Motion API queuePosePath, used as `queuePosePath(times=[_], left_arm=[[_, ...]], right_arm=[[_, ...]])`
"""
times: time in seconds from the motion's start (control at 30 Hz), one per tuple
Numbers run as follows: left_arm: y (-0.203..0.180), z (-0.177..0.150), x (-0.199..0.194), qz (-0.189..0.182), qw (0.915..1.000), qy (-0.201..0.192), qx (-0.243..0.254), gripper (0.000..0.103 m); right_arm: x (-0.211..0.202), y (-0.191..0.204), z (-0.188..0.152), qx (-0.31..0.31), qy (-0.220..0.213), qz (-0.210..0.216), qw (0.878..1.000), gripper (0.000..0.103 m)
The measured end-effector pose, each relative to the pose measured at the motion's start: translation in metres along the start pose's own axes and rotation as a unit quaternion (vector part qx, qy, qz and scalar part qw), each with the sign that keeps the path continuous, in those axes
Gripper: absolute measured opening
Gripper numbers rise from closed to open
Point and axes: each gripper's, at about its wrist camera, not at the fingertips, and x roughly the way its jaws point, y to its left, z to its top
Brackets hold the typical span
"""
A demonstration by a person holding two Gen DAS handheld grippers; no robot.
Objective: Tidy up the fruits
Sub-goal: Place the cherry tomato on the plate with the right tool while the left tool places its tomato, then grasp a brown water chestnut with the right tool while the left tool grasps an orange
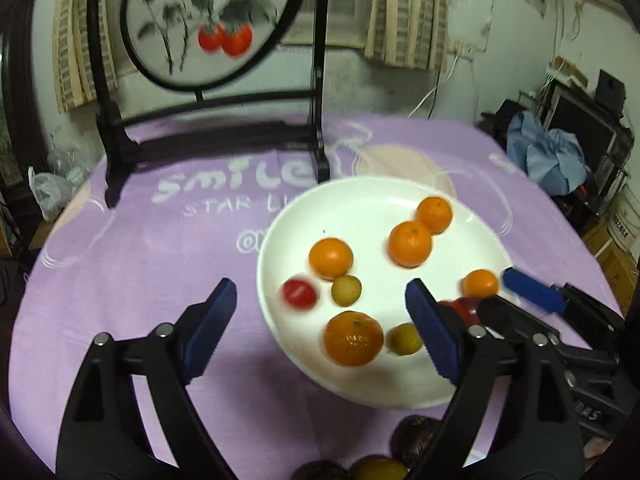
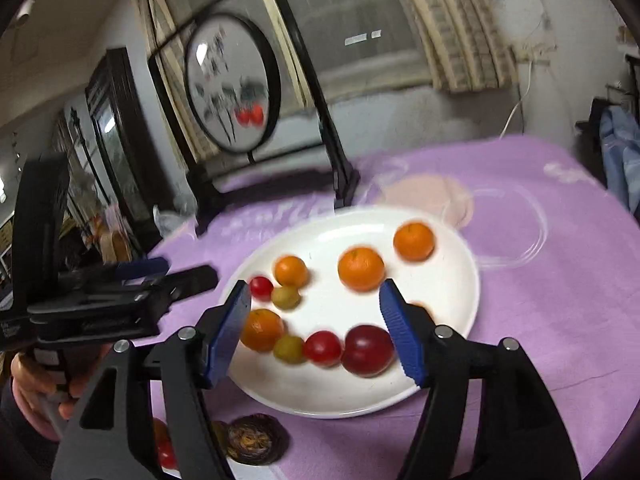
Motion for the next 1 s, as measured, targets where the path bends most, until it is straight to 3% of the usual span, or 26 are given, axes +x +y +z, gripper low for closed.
queuePosePath(times=[0.17, 0.3, 0.43, 0.5, 0.57, 0.73, 1.0], left_arm=[[0.016, -0.015, -0.044, 0.011, 0.9993, -0.015, -0.032, 0.099], [0.036, -0.050, -0.079, 0.038, 0.9971, -0.023, -0.061, 0.101], [0.057, -0.096, -0.091, 0.035, 0.9942, -0.028, -0.098, 0.101], [0.066, -0.113, -0.086, 0.043, 0.9932, -0.006, -0.108, 0.101], [0.076, -0.120, -0.083, 0.040, 0.9916, 0.015, -0.122, 0.101], [0.101, -0.123, -0.087, 0.040, 0.9820, 0.008, -0.184, 0.101], [0.101, -0.124, -0.091, 0.036, 0.9810, 0.006, -0.190, 0.101]], right_arm=[[-0.014, 0.028, -0.019, -0.042, 0.030, 0.010, 0.999, 0.067], [-0.020, 0.045, -0.055, -0.050, 0.071, 0.008, 0.996, 0.067], [-0.031, 0.071, -0.088, -0.106, 0.111, 0.007, 0.988, 0.067], [-0.031, 0.082, -0.097, -0.137, 0.121, -0.007, 0.983, 0.067], [-0.028, 0.090, -0.105, -0.160, 0.143, -0.006, 0.977, 0.067], [-0.024, 0.097, -0.114, -0.187, 0.171, -0.019, 0.967, 0.067], [-0.020, 0.098, -0.122, -0.202, 0.186, -0.029, 0.961, 0.063]])
